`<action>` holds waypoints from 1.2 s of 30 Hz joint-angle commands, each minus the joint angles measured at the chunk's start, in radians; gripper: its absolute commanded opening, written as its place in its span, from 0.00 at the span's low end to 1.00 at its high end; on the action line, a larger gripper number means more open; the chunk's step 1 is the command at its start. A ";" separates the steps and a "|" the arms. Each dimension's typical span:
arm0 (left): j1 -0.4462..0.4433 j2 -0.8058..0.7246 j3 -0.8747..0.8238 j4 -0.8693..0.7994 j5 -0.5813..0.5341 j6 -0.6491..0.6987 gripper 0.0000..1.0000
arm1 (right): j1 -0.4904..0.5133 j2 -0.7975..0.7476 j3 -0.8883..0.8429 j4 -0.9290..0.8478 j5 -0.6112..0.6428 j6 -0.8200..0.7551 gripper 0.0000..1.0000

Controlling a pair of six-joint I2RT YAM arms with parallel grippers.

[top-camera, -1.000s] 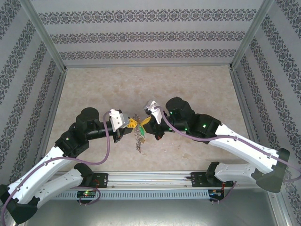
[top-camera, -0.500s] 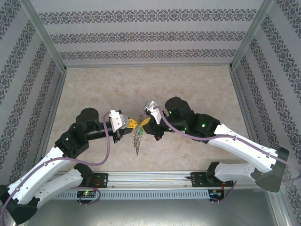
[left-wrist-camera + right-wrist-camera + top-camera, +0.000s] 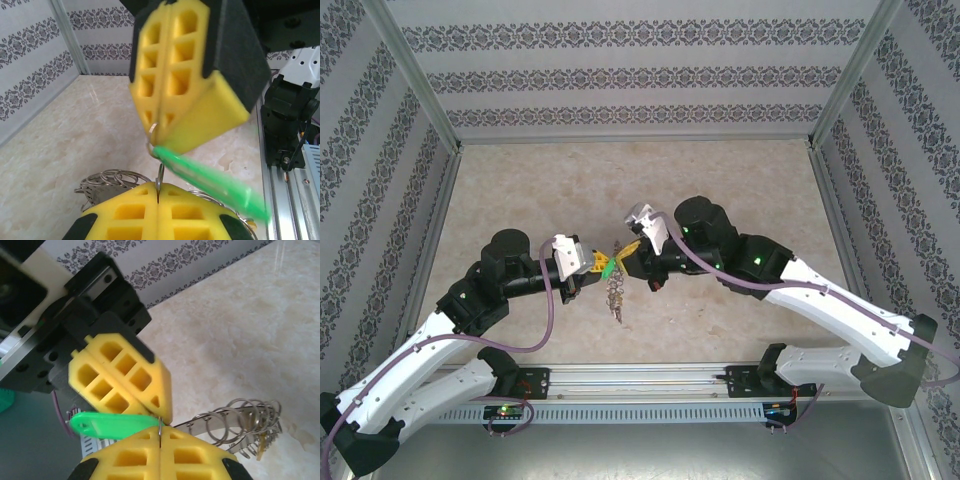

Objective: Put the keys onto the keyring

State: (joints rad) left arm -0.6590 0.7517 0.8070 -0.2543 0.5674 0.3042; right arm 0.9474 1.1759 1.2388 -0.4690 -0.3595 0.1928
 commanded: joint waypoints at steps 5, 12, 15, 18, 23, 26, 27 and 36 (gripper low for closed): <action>0.005 -0.021 0.010 0.032 0.005 0.023 0.00 | -0.018 0.045 0.049 -0.075 -0.021 0.065 0.00; 0.004 -0.020 0.013 0.016 -0.033 0.032 0.00 | -0.010 -0.057 -0.010 -0.055 -0.088 0.032 0.00; 0.005 -0.018 0.015 0.017 -0.030 0.035 0.00 | -0.010 -0.065 -0.008 -0.089 -0.098 0.031 0.00; 0.004 -0.016 0.015 0.023 -0.021 0.031 0.00 | -0.015 -0.033 0.001 -0.100 -0.109 0.048 0.00; 0.004 -0.021 0.016 0.017 -0.015 0.029 0.00 | -0.016 0.026 0.027 -0.097 -0.134 0.063 0.00; 0.004 -0.023 0.018 0.011 -0.013 0.034 0.00 | -0.018 0.034 0.037 -0.096 -0.134 0.063 0.00; 0.004 -0.022 0.018 0.009 -0.013 0.035 0.00 | -0.018 0.034 0.039 -0.095 -0.134 0.063 0.00; 0.002 -0.026 0.015 0.007 -0.007 0.039 0.00 | -0.021 0.031 0.047 -0.095 -0.116 0.063 0.00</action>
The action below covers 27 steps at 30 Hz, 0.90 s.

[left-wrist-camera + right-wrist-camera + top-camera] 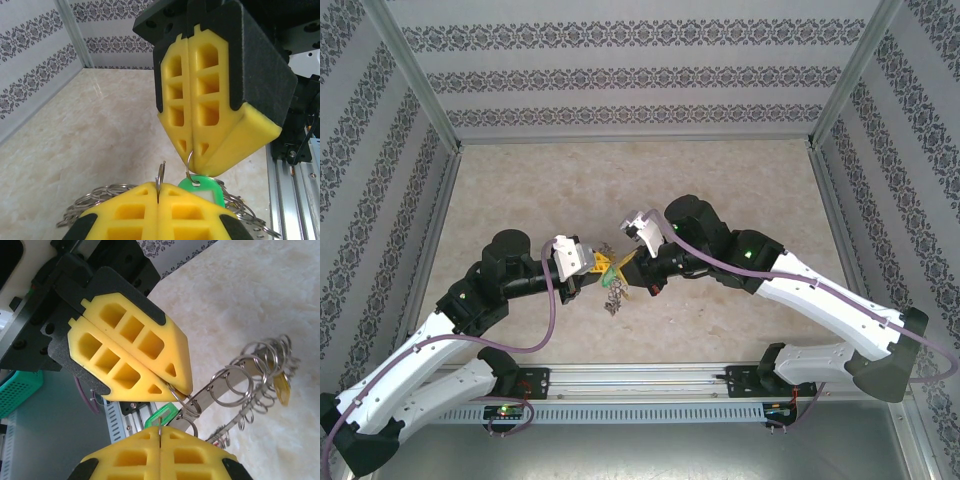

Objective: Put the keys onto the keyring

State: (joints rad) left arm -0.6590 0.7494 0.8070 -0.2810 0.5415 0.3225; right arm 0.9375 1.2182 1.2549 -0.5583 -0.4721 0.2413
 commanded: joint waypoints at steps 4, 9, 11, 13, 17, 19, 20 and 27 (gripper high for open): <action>0.002 -0.028 0.014 0.032 0.019 0.023 0.00 | -0.024 -0.011 0.025 -0.006 0.004 0.025 0.00; 0.001 -0.031 0.013 0.032 0.024 0.023 0.00 | -0.032 -0.016 0.031 -0.009 0.007 0.030 0.00; 0.001 -0.029 0.011 0.033 0.025 0.024 0.00 | -0.033 -0.013 0.032 -0.008 -0.002 0.030 0.00; 0.001 -0.028 0.012 0.031 0.027 0.023 0.00 | -0.032 -0.010 0.034 -0.007 -0.009 0.029 0.00; -0.002 -0.028 0.014 0.028 0.028 0.027 0.00 | -0.034 -0.003 0.042 -0.011 -0.012 0.029 0.00; -0.004 -0.028 0.014 0.026 0.029 0.029 0.00 | -0.034 0.000 0.046 -0.014 -0.012 0.029 0.00; -0.005 -0.029 0.014 0.026 0.031 0.030 0.00 | -0.035 0.002 0.047 -0.013 -0.011 0.027 0.00; -0.008 -0.030 0.016 0.026 0.039 0.032 0.00 | -0.035 0.016 0.056 -0.017 -0.028 0.027 0.00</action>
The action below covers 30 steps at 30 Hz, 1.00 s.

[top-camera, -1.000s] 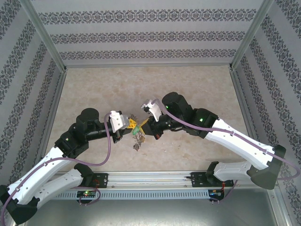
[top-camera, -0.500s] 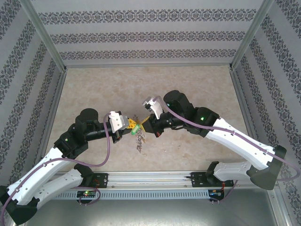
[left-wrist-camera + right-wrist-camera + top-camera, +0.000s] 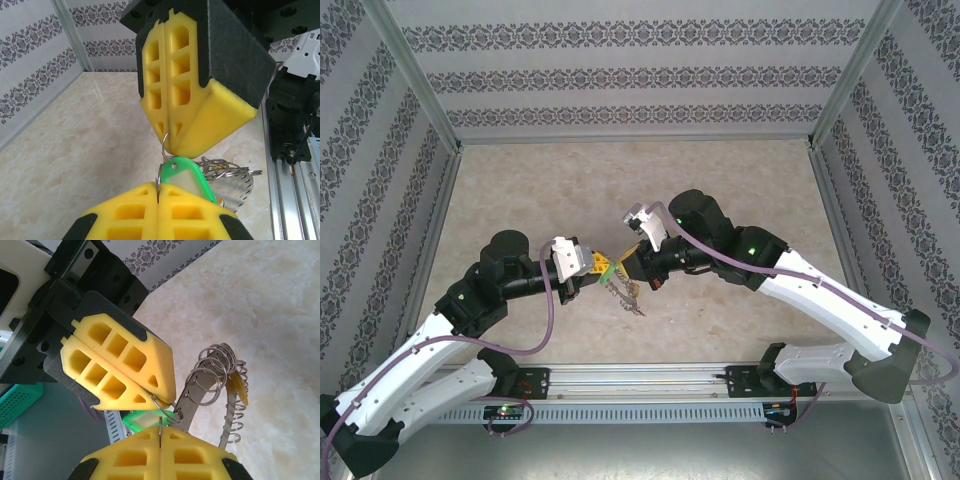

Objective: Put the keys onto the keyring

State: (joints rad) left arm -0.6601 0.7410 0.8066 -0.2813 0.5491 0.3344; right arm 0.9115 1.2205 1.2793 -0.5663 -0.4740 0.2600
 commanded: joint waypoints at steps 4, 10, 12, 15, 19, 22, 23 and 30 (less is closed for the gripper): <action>-0.007 -0.020 0.016 0.027 0.032 0.020 0.00 | -0.010 0.020 0.028 -0.012 -0.042 0.012 0.00; -0.009 -0.022 0.016 0.025 0.035 0.021 0.00 | -0.014 0.024 0.026 -0.012 -0.040 0.013 0.00; -0.009 -0.022 0.016 0.023 0.036 0.023 0.00 | -0.016 0.023 0.028 -0.012 -0.035 0.013 0.00; -0.009 -0.023 0.015 0.023 0.039 0.023 0.00 | -0.026 0.024 0.025 -0.014 -0.032 0.021 0.00; -0.009 -0.028 0.015 0.023 0.048 0.024 0.00 | -0.039 0.022 0.017 -0.013 -0.037 0.027 0.00; -0.009 -0.031 0.011 0.029 0.053 0.024 0.00 | -0.040 0.026 0.018 -0.017 -0.040 0.027 0.00; -0.009 -0.031 0.012 0.030 0.054 0.025 0.00 | -0.040 0.028 0.018 -0.019 -0.040 0.026 0.00; -0.008 -0.028 0.013 0.027 0.060 0.025 0.00 | -0.040 0.027 0.018 -0.013 -0.053 0.025 0.00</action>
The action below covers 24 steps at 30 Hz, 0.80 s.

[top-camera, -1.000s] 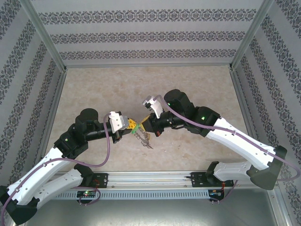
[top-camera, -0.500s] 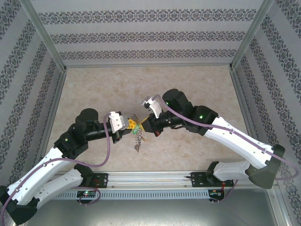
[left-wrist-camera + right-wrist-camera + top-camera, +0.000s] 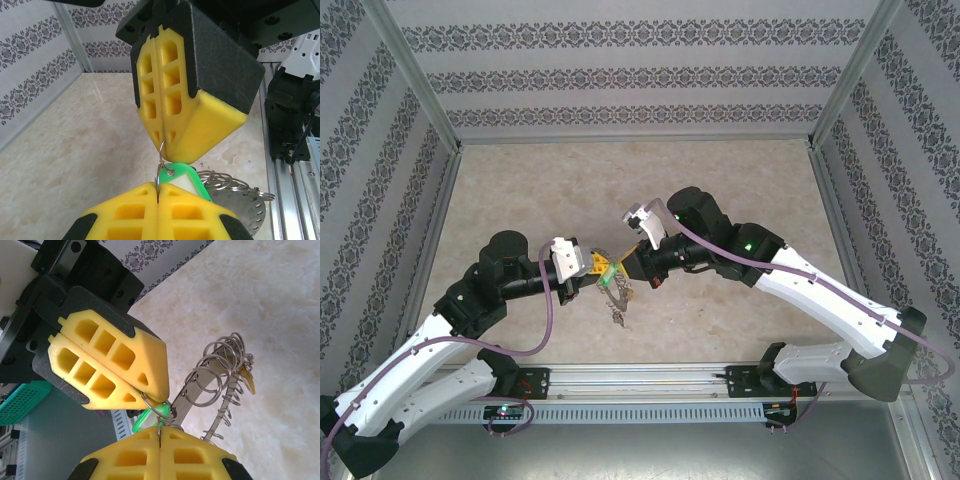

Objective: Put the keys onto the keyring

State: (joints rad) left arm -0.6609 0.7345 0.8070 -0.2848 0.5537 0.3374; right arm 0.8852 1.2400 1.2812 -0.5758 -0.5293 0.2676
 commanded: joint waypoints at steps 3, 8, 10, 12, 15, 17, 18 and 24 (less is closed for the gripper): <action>-0.008 -0.023 0.012 0.032 0.061 0.022 0.00 | -0.014 0.012 0.018 -0.004 0.001 0.017 0.00; -0.009 -0.027 0.010 0.040 0.075 0.016 0.00 | -0.014 0.015 0.017 -0.004 0.003 0.021 0.00; -0.010 -0.030 0.008 0.045 0.077 0.014 0.00 | -0.015 0.015 0.017 -0.008 0.010 0.022 0.00; -0.010 -0.033 0.008 0.048 0.078 0.011 0.00 | -0.015 0.016 0.015 -0.012 0.012 0.022 0.00; -0.009 -0.038 0.007 0.051 0.081 0.009 0.00 | -0.018 0.018 0.015 -0.012 0.015 0.024 0.00; -0.009 -0.043 0.006 0.053 0.081 0.008 0.00 | -0.020 0.021 0.015 -0.013 0.012 0.026 0.00; -0.009 -0.044 0.005 0.052 0.082 0.008 0.00 | -0.020 0.024 0.017 -0.013 0.008 0.027 0.00; -0.009 -0.055 0.003 0.053 0.080 0.008 0.00 | -0.023 0.035 0.023 -0.023 0.004 0.030 0.00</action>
State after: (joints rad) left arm -0.6609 0.7136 0.8009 -0.2932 0.5671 0.3370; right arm 0.8803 1.2522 1.2823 -0.5797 -0.5522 0.2836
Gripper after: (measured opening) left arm 0.052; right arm 0.063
